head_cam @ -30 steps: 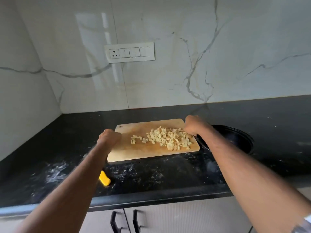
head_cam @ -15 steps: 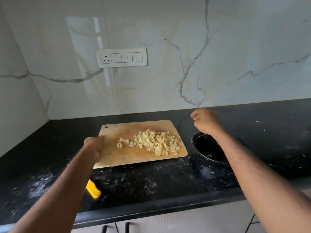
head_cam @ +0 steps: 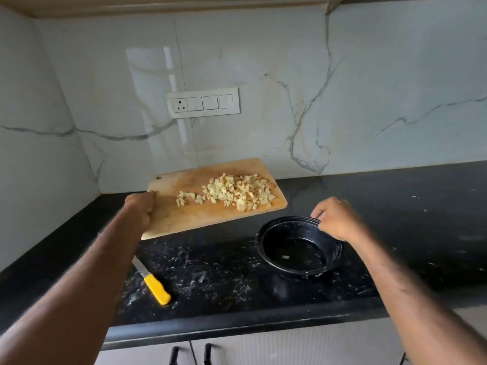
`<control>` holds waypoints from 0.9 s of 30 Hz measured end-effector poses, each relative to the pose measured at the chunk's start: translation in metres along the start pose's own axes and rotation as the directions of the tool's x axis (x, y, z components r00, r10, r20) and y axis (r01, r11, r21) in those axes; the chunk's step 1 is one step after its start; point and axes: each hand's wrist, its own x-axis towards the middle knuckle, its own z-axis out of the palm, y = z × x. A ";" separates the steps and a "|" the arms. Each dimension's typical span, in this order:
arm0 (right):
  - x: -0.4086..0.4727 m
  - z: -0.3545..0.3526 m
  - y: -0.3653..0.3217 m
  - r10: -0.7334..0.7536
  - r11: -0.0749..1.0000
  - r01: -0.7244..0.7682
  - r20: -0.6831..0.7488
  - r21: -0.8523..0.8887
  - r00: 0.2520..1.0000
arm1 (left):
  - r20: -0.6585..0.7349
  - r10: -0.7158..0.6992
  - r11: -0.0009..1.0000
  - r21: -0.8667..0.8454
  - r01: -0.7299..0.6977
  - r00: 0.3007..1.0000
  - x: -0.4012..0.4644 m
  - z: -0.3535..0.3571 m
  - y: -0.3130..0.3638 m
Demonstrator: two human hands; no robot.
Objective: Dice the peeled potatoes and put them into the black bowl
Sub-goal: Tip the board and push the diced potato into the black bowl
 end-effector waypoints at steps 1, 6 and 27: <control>-0.006 0.009 -0.012 -0.029 1.000 0.029 0.023 0.012 0.999 | -0.006 0.003 1.000 0.003 -0.003 1.000 -0.002 -0.001 0.002; -0.035 0.034 -0.053 -0.118 0.993 0.118 0.028 0.025 0.993 | 0.005 0.038 0.998 0.059 -0.038 0.999 -0.005 -0.016 0.003; -0.016 0.052 -0.114 -0.546 0.830 0.552 0.080 -0.083 0.834 | 0.091 0.079 0.988 0.122 -0.090 0.993 0.006 -0.047 0.006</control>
